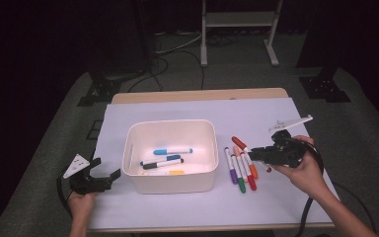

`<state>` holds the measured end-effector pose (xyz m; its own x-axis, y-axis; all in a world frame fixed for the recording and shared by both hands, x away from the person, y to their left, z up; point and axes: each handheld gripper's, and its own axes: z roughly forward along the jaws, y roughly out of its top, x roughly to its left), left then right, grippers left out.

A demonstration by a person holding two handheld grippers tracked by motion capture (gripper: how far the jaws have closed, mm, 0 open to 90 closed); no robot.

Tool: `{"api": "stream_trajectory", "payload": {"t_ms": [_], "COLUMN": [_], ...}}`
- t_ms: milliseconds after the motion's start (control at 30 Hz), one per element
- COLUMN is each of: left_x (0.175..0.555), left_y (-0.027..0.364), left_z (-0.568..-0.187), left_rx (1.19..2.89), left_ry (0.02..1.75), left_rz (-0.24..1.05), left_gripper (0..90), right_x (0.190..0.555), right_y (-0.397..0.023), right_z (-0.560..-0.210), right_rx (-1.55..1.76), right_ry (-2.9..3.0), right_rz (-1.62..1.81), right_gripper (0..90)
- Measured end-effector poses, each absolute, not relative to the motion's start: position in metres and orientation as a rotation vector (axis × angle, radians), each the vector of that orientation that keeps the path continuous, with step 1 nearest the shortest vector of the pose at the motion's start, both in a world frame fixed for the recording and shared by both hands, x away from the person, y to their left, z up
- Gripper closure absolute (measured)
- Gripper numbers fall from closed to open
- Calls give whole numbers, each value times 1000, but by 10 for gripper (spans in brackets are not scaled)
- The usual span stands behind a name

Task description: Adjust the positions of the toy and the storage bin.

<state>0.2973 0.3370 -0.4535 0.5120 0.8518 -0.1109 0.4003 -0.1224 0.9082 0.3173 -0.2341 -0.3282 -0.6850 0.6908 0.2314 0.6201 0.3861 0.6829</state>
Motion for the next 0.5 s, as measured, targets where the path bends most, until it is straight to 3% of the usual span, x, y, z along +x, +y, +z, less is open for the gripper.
{"api": "stream_trajectory", "payload": {"t_ms": [500], "left_x": [297], "left_y": [337], "left_z": [-454], "left_rx": [1731], "left_ry": [1059], "left_rz": [549], "left_gripper": [0], "right_x": [320], "right_y": [-169], "right_z": [-281], "right_rx": [949], "right_ry": [2656], "right_rz": [1210], "right_gripper": [758]}}
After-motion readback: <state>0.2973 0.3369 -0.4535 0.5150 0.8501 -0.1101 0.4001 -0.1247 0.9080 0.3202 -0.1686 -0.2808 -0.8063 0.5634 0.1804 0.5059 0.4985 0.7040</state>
